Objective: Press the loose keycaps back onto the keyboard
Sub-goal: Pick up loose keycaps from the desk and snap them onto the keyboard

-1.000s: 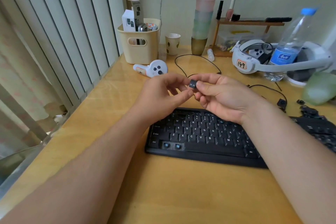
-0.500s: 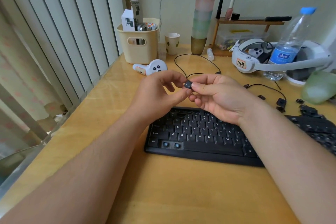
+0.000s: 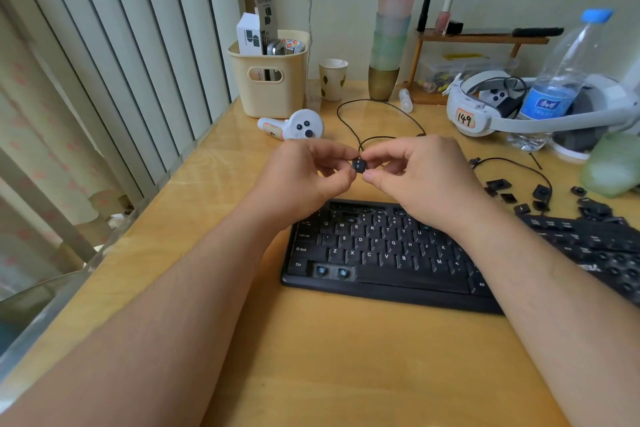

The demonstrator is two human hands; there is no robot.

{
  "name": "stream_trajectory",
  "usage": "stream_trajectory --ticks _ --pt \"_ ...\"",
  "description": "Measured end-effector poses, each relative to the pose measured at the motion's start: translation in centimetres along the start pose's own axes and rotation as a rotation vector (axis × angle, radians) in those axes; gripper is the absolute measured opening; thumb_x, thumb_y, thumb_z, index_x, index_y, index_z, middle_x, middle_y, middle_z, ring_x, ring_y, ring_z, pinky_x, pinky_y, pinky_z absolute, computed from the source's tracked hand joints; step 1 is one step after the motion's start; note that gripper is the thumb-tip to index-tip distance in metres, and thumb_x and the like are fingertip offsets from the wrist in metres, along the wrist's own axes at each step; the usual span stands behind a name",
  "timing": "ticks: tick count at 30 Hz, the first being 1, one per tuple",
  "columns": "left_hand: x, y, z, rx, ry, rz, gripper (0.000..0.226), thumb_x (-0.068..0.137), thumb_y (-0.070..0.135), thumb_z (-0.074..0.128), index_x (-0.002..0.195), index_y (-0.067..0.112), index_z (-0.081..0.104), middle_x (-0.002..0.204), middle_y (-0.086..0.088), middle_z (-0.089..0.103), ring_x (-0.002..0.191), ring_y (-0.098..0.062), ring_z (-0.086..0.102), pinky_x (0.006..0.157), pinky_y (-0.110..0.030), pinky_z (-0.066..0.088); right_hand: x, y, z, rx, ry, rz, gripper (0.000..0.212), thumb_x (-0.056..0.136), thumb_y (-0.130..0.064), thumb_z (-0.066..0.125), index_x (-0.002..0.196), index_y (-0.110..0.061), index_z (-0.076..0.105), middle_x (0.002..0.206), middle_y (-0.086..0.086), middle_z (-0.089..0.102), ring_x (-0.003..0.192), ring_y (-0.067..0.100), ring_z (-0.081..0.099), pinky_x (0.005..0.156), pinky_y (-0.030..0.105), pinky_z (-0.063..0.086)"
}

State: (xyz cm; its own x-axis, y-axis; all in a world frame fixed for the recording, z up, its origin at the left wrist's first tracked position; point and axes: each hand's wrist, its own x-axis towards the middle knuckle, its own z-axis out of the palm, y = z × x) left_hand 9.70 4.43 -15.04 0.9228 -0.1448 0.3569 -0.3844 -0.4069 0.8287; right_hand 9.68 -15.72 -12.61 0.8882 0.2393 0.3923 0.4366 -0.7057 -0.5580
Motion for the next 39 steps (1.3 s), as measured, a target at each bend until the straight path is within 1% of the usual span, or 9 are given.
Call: stream_trajectory --ticks 3,7,11,15,17,22,26,30,39 --pt "0.0 0.0 0.1 -0.019 -0.004 -0.023 0.019 0.088 0.014 0.079 0.098 0.030 0.077 0.086 0.005 0.077 0.081 -0.009 0.065 0.083 -0.022 0.051 0.0 -0.2 0.2 -0.026 0.030 -0.020 0.021 0.084 -0.031 0.083 0.105 -0.036 0.080 0.084 -0.023 0.072 0.078 -0.004 0.067 0.071 0.000 0.043" --pt "0.0 -0.1 0.1 -0.044 -0.008 -0.049 0.017 0.086 0.015 0.079 0.098 0.026 0.073 0.086 -0.001 0.078 0.077 -0.009 0.064 0.086 -0.038 0.055 0.1 -0.4 0.4 -0.089 0.028 -0.078 0.022 0.084 -0.030 0.082 0.106 -0.033 0.080 0.082 -0.018 0.071 0.075 -0.002 0.067 0.074 0.013 0.052" --pt "-0.1 0.2 -0.1 -0.054 -0.029 -0.070 0.014 0.087 0.015 0.081 0.097 0.022 0.074 0.087 -0.005 0.077 0.078 -0.009 0.067 0.090 -0.041 0.058 0.1 -0.5 0.3 -0.126 -0.002 -0.092 0.020 0.085 -0.031 0.080 0.105 -0.031 0.080 0.081 -0.015 0.072 0.074 -0.002 0.065 0.076 0.020 0.056" --pt "0.1 -0.2 -0.8 -0.051 -0.030 -0.111 0.012 0.087 0.029 0.078 0.097 0.025 0.077 0.093 -0.004 0.078 0.095 -0.024 0.073 0.098 -0.046 0.057 0.0 -0.8 -0.2 -0.102 -0.165 0.006 0.010 0.083 -0.031 0.081 0.093 -0.032 0.079 0.075 -0.017 0.071 0.070 -0.006 0.062 0.065 0.010 0.048" --pt "0.4 -0.7 -1.3 -0.074 0.024 -0.138 0.013 0.088 0.030 0.074 0.099 0.023 0.076 0.098 -0.002 0.078 0.102 -0.026 0.070 0.101 -0.045 0.054 0.1 -0.7 -0.4 -0.028 -0.277 0.084 0.008 0.081 -0.032 0.084 0.088 -0.030 0.080 0.075 -0.014 0.072 0.065 -0.005 0.060 0.060 0.010 0.044" --pt "0.5 -1.3 -1.3 -0.035 -0.004 -0.208 0.007 0.094 0.024 0.073 0.100 0.023 0.077 0.104 -0.003 0.076 0.097 -0.017 0.068 0.095 -0.034 0.052 0.6 -1.1 -0.3 0.067 -0.490 0.210 0.004 0.080 -0.028 0.087 0.080 -0.029 0.083 0.076 -0.014 0.075 0.075 0.002 0.065 0.069 0.024 0.045" --pt "0.5 -1.6 -1.2 0.017 -0.104 -0.244 0.011 0.089 0.030 0.076 0.100 0.027 0.077 0.086 0.000 0.066 0.080 -0.010 0.058 0.086 -0.033 0.051 0.9 -1.4 0.3 0.021 -0.498 0.226 0.006 0.078 -0.027 0.087 0.078 -0.031 0.083 0.078 -0.012 0.076 0.085 0.009 0.068 0.076 0.029 0.051" --pt "0.6 -1.9 -1.3 -0.023 -0.186 -0.278 0.022 0.083 0.034 0.077 0.105 0.030 0.075 0.081 0.005 0.059 0.078 -0.011 0.057 0.091 -0.039 0.052 1.3 -1.9 0.6 -0.051 -0.504 0.217 0.008 0.075 -0.028 0.090 0.077 -0.031 0.083 0.080 -0.010 0.077 0.086 0.010 0.069 0.084 0.034 0.057" --pt "0.5 -1.5 -1.5 0.019 -0.424 -0.282 0.055 0.073 0.040 0.089 0.123 0.035 0.066 0.094 0.008 0.063 0.080 -0.007 0.059 0.099 -0.040 0.053 1.5 -2.4 0.5 -0.166 -0.509 0.201 0.011 0.076 -0.026 0.091 0.075 -0.032 0.081 0.076 -0.011 0.074 0.080 0.009 0.066 0.066 0.027 0.044"
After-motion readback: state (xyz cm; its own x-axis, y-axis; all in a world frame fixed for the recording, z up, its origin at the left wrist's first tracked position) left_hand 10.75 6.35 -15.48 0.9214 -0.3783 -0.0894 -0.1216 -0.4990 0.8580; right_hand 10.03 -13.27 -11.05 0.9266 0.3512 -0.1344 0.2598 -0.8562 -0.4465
